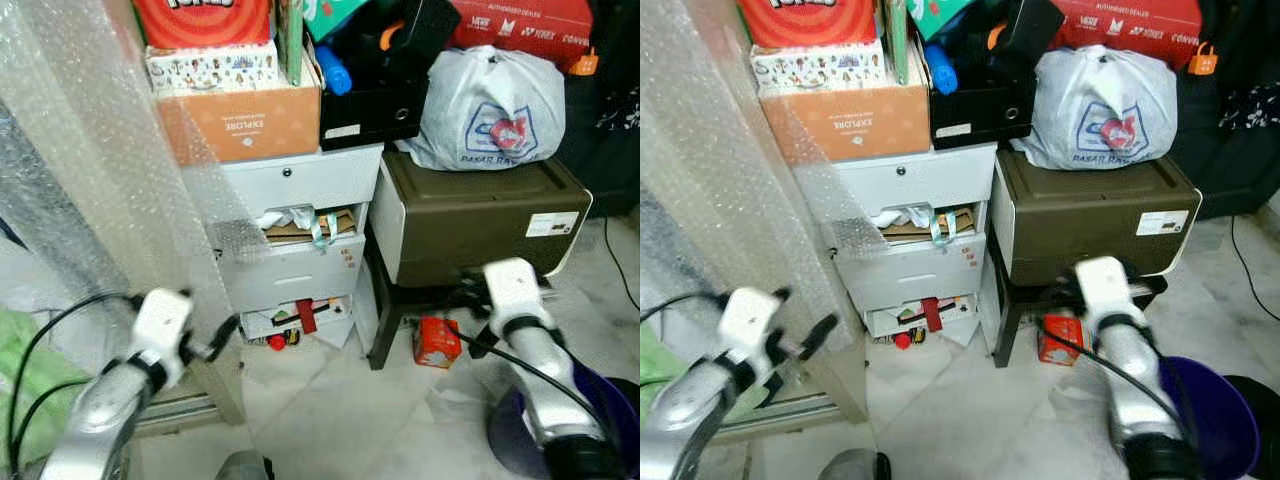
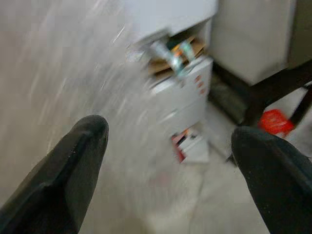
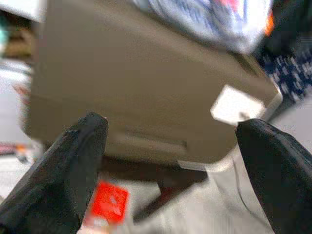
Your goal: Clean up the room
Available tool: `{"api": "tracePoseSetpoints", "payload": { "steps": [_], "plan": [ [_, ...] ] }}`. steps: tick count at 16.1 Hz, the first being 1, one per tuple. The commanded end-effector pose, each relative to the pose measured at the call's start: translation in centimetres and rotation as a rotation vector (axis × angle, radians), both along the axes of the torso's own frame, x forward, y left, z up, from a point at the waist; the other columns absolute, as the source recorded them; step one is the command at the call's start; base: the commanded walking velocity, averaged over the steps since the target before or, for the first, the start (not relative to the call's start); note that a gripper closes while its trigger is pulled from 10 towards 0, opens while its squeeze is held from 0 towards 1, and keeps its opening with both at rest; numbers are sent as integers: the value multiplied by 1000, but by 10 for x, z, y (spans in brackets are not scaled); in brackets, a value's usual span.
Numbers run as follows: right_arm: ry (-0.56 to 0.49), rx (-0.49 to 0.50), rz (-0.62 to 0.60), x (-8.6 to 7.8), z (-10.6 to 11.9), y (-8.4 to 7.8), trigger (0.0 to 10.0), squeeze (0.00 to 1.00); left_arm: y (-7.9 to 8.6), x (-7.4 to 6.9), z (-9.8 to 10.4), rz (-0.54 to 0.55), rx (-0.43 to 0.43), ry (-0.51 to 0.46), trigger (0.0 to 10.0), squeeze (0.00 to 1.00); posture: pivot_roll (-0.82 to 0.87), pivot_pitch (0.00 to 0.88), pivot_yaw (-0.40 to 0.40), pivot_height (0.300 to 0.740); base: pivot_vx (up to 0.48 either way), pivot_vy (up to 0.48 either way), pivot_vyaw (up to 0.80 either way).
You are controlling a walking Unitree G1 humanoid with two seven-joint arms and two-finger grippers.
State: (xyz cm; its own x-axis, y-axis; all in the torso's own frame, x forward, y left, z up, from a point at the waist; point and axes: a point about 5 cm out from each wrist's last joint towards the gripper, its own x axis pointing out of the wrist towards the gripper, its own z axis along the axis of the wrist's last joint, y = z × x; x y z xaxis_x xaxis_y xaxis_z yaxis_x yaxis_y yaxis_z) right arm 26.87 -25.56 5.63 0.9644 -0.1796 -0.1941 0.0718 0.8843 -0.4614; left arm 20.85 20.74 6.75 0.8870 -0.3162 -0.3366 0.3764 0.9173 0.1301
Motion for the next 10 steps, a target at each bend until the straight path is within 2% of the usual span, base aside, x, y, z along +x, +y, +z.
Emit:
{"api": "tracePoseSetpoints", "payload": {
  "steps": [1,3,4,6,7,8,9,10],
  "plan": [
    [39,-13,-49,-3,-8,-12,10000,0,12,-5,-9,73,27,22,10000,0,56,0,-28,740,0,0,0],
    [116,-21,-95,-14,-24,-25,10000,0,33,-15,-28,215,28,86,10000,0,59,0,-32,740,0,0,0],
    [149,-27,-108,-19,-31,-30,10000,0,40,-21,-35,251,23,121,10000,0,61,0,-35,740,0,0,0],
    [260,18,-154,-33,-54,-35,10000,0,52,-39,-58,274,118,223,10000,0,61,0,-34,740,0,0,0],
    [267,25,-161,-34,-56,-35,10000,0,53,-40,-60,276,133,234,10000,0,61,0,-34,740,0,0,0],
    [422,149,-197,-48,-81,-29,10000,0,65,-45,-81,394,263,318,10000,0,66,0,-37,740,0,0,0],
    [503,245,-216,-56,-95,-21,10000,0,70,-48,-95,504,271,379,10000,0,66,0,-40,740,0,0,0],
    [534,263,-213,-60,-100,-18,10000,0,71,-48,-101,541,259,398,10000,0,62,0,-40,740,0,0,0]
  ]
}}
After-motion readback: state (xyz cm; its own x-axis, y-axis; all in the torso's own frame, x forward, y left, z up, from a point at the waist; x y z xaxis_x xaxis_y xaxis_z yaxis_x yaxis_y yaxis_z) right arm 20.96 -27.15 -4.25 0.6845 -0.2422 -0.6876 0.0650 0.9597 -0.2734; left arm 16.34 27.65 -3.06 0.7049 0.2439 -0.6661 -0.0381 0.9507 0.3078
